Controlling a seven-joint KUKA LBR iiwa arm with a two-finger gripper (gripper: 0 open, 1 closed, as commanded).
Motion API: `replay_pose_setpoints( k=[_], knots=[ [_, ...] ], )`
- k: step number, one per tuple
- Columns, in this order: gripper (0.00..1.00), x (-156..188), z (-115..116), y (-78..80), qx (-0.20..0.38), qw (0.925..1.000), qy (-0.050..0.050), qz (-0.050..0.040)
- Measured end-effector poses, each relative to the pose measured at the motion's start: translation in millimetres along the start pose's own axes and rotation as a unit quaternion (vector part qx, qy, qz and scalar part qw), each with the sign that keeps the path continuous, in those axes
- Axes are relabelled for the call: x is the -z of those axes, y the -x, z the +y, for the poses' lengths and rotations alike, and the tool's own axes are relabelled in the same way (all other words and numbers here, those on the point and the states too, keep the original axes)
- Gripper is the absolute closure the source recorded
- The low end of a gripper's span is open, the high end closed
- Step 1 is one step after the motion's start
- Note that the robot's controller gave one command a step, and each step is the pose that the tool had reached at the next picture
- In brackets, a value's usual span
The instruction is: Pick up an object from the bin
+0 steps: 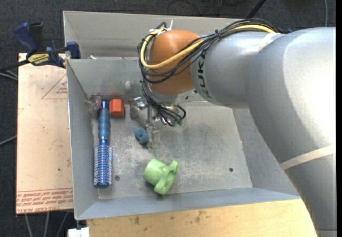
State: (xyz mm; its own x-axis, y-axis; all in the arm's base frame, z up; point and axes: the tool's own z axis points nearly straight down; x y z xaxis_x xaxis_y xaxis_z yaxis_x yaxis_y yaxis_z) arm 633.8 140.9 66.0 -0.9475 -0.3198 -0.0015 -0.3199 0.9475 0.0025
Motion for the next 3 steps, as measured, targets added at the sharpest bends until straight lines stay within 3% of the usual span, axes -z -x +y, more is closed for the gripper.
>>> replay_pose_setpoints(
  k=[1,2,3],
  knots=[
    [1.00,4.8,-0.9,0.6,0.000,1.0000,0.000,-0.0013],
    [1.00,5.2,-34.9,11.7,0.110,0.9940,-0.002,-0.0024],
    [1.00,157.4,-45.9,-16.3,0.089,0.9960,-0.003,-0.0051]
  ],
)
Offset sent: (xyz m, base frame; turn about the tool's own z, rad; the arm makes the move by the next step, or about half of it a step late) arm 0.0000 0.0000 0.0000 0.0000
